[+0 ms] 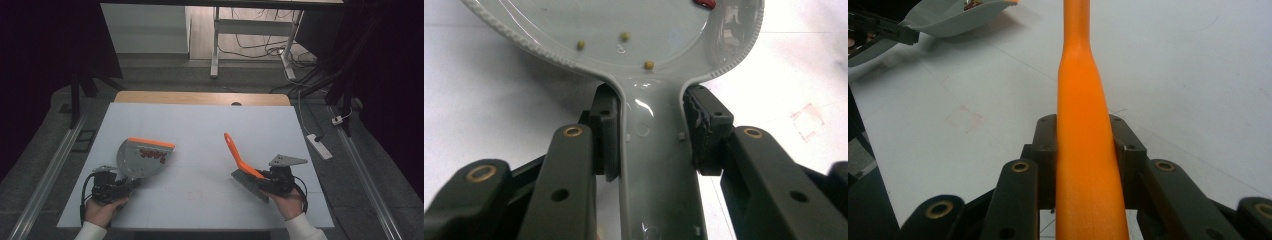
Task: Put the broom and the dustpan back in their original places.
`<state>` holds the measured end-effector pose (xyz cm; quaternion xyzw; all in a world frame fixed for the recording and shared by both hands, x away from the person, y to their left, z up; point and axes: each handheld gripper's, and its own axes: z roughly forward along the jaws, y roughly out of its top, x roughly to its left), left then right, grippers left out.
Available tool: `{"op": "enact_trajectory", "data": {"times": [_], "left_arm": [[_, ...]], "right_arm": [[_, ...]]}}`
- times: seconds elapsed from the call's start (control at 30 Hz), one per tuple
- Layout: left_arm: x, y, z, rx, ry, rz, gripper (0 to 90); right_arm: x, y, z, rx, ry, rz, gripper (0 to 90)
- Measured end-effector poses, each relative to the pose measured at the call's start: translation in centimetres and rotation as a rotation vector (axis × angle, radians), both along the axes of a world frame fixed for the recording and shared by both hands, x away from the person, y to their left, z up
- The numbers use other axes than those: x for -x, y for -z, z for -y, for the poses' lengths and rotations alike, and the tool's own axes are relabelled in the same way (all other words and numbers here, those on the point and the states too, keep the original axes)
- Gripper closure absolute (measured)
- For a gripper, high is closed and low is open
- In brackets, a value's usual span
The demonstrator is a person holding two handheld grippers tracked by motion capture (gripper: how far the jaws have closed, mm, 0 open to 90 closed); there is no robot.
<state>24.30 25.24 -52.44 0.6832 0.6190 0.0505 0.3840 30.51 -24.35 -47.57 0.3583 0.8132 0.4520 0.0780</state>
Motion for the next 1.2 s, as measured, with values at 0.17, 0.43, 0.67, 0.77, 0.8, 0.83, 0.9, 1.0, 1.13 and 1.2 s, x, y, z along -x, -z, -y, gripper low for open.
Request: {"op": "enact_trajectory", "data": {"times": [0.17,0.43,0.67,0.77,0.8,0.83,0.9,1.0,1.13,1.2], "left_arm": [[-0.1,0.2,0.2,-0.025,-0.054,-0.031,61.7],[-0.4,0.6,0.4,-0.020,-0.064,-0.062,61.5],[-0.5,0.9,0.5,-0.016,-0.056,-0.070,58.5],[-0.5,0.9,0.5,-0.020,-0.057,-0.064,48.6],[-0.4,0.8,0.4,-0.024,-0.059,-0.059,45.8],[-0.3,0.8,0.4,-0.027,-0.062,-0.052,42.8],[-0.2,0.6,0.3,-0.036,-0.062,-0.041,37.9],[0.0,0.4,0.3,-0.055,-0.059,-0.028,33.2],[0.3,-0.2,0.3,-0.084,-0.046,0.002,30.6],[0.3,-0.3,0.4,-0.100,-0.037,0.006,29.9]], "right_arm": [[-0.2,0.5,0.2,0.001,-0.001,-0.034,70.0],[-0.9,1.5,0.6,0.040,0.038,-0.054,70.0],[-1.6,2.0,1.9,0.039,0.085,-0.073,69.0],[-1.8,2.2,2.1,0.075,0.108,-0.070,64.6],[-1.9,2.3,2.2,0.089,0.114,-0.070,62.9],[-2.0,2.4,2.3,0.096,0.116,-0.071,61.8],[-2.3,2.6,2.4,0.103,0.121,-0.081,58.7],[-2.8,2.9,2.5,0.129,0.133,-0.087,52.7],[-3.3,3.2,2.7,0.150,0.149,-0.107,46.7],[-3.6,3.4,2.8,0.151,0.151,-0.122,44.8]]}}
